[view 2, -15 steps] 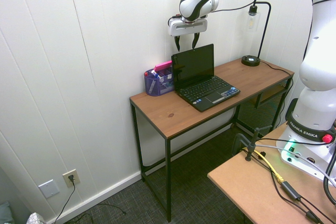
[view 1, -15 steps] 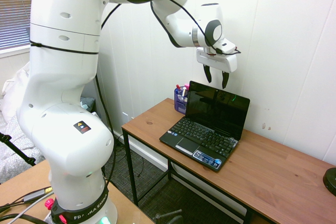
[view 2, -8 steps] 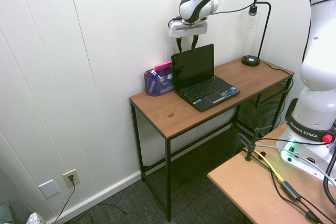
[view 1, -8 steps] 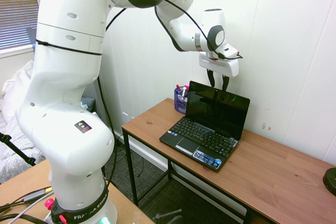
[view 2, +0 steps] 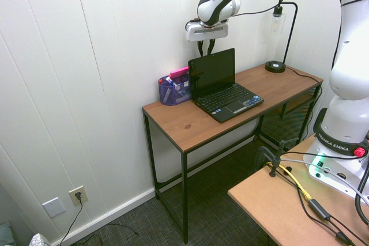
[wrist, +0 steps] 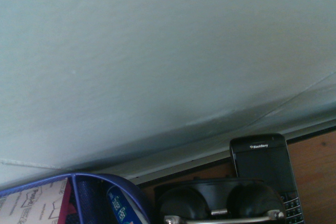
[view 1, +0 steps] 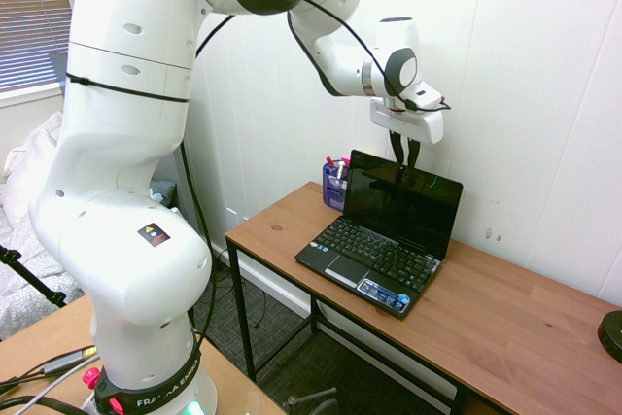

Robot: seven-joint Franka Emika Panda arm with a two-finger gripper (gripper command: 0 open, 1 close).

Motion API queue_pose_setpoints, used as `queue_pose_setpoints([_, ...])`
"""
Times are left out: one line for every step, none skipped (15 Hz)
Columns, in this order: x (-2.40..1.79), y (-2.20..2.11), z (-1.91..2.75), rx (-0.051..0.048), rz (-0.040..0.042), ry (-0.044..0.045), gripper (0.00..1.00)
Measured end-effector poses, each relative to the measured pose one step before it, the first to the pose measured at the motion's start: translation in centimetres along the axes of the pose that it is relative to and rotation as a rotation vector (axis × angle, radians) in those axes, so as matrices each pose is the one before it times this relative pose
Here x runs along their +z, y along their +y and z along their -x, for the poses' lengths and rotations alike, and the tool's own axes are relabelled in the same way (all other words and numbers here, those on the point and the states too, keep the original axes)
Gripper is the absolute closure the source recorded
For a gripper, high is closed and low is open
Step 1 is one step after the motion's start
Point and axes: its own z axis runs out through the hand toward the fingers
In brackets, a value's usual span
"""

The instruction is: Close the laptop lid

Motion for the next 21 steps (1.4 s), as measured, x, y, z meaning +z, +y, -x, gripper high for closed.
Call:
queue_pose_setpoints([0.159,0.148,-0.012,0.00276,-0.00097,-0.00073,1.0])
queue_pose_setpoints([0.171,0.15,0.013,0.00079,-0.00103,0.00045,1.0])
queue_pose_setpoints([0.241,0.214,0.079,0.00082,0.00096,-0.00126,1.0])
queue_pose_setpoints([0.248,0.222,0.128,0.00012,-0.00063,-0.00097,1.0])
queue_pose_setpoints([0.226,0.211,0.152,-0.00064,-0.00078,-0.00086,1.0])
queue_pose_setpoints([0.103,0.285,0.121,0.00027,-0.00157,-0.00009,1.0])
queue_pose_setpoints([-0.036,0.372,0.095,0.00135,0.00055,-0.00085,1.0])
queue_pose_setpoints([-0.205,0.453,0.16,0.00072,0.00211,-0.00283,1.0])
queue_pose_setpoints([-0.4,0.523,0.16,0.00156,-0.00076,-0.00114,1.0])
queue_pose_setpoints([-0.414,0.612,0.21,0.0026,-0.00268,-0.00128,1.0])
queue_pose_setpoints([-0.367,0.768,0.339,0.00133,-0.00114,-0.00232,1.0])
queue_pose_setpoints([-0.351,0.911,0.425,0.00049,0.00312,-0.004,1.0])
queue_pose_setpoints([-0.224,1.063,0.563,-0.00068,0.00762,-0.00647,1.0])
queue_pose_setpoints([-0.17,1.112,0.585,-0.00217,0.00725,-0.00647,1.0])
queue_pose_setpoints([0.014,1.065,0.557,-0.00217,0.01008,-0.00753,1.0])
queue_pose_setpoints([0.129,1.1,0.602,-0.00215,0.01109,-0.00896,1.0])
queue_pose_setpoints([0.387,1.092,0.607,-0.0028,0.01469,-0.01284,1.0])
queue_pose_setpoints([0.583,1.054,0.61,-0.00411,0.01516,-0.01512,1.0])
queue_pose_setpoints([0.805,0.984,0.62,-0.00905,0.01888,-0.01928,1.0])
queue_pose_setpoints([0.903,0.872,0.537,-0.01329,0.01934,-0.02156,1.0])
queue_pose_setpoints([0.799,0.733,0.434,-0.00835,0.01639,-0.02072,1.0])
